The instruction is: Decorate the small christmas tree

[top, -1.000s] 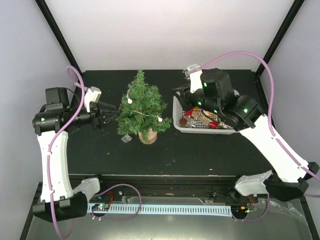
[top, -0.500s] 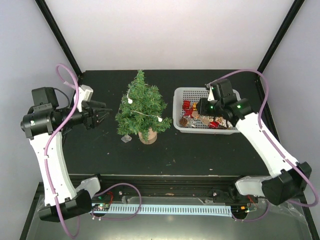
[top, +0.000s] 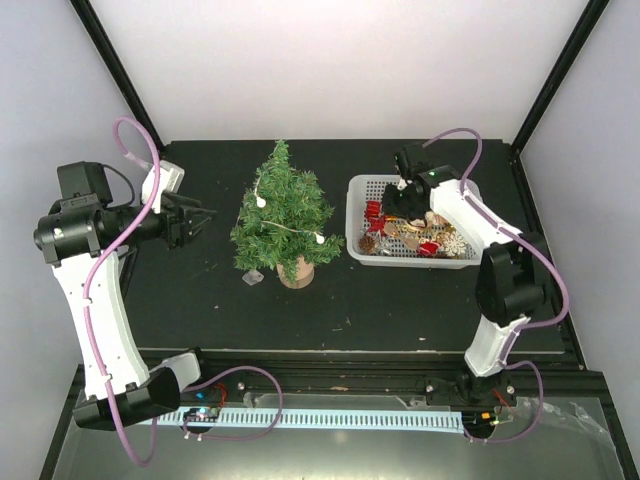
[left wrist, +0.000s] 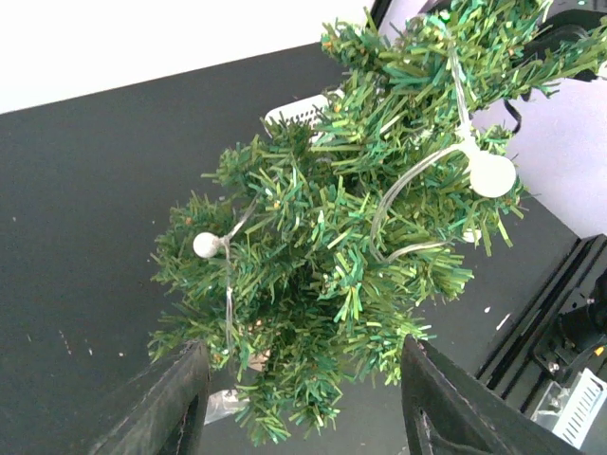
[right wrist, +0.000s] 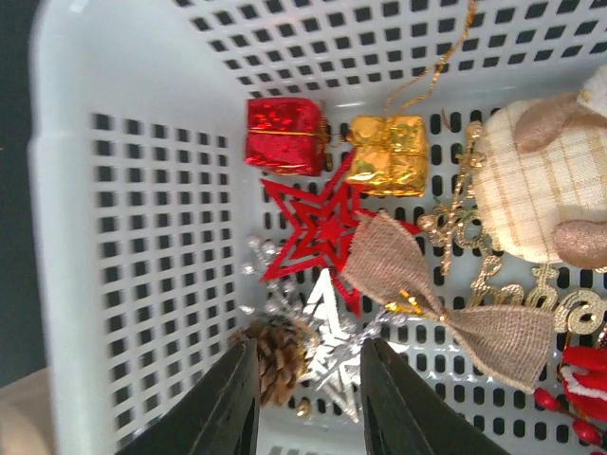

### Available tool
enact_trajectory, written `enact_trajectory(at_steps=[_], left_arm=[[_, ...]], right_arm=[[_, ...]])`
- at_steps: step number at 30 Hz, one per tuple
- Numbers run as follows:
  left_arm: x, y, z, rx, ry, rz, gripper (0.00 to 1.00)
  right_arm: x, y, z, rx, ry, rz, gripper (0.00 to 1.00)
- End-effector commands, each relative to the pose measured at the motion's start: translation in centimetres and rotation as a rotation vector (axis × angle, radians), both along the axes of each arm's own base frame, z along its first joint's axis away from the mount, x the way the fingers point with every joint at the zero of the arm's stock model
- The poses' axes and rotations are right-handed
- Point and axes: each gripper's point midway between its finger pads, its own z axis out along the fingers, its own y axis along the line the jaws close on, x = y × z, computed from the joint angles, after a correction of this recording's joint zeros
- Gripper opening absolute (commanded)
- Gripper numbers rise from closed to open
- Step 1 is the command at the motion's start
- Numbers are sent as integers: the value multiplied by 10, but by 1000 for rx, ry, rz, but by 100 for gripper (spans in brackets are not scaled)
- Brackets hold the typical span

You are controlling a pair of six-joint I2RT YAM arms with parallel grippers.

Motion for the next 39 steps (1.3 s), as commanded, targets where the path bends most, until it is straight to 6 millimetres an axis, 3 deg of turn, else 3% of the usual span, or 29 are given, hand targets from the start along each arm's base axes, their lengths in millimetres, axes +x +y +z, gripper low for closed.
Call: enact_trajectory(at_steps=[1,9,18,39], left_arm=[[-9,0,-1,17,28,11,57],[-14,5,-6,74,43,30,57],[-11,6,0,76,39,39,57],[-13,1,-4,35,63,24,57]], right_arm=[[21,-8,-3,8,-16,-24,31],[40,-12,-34,-17,18,-19,31],[61,-16,-56,-29,45,-22,32],[64,-31,-91,-24,94,-36,31]])
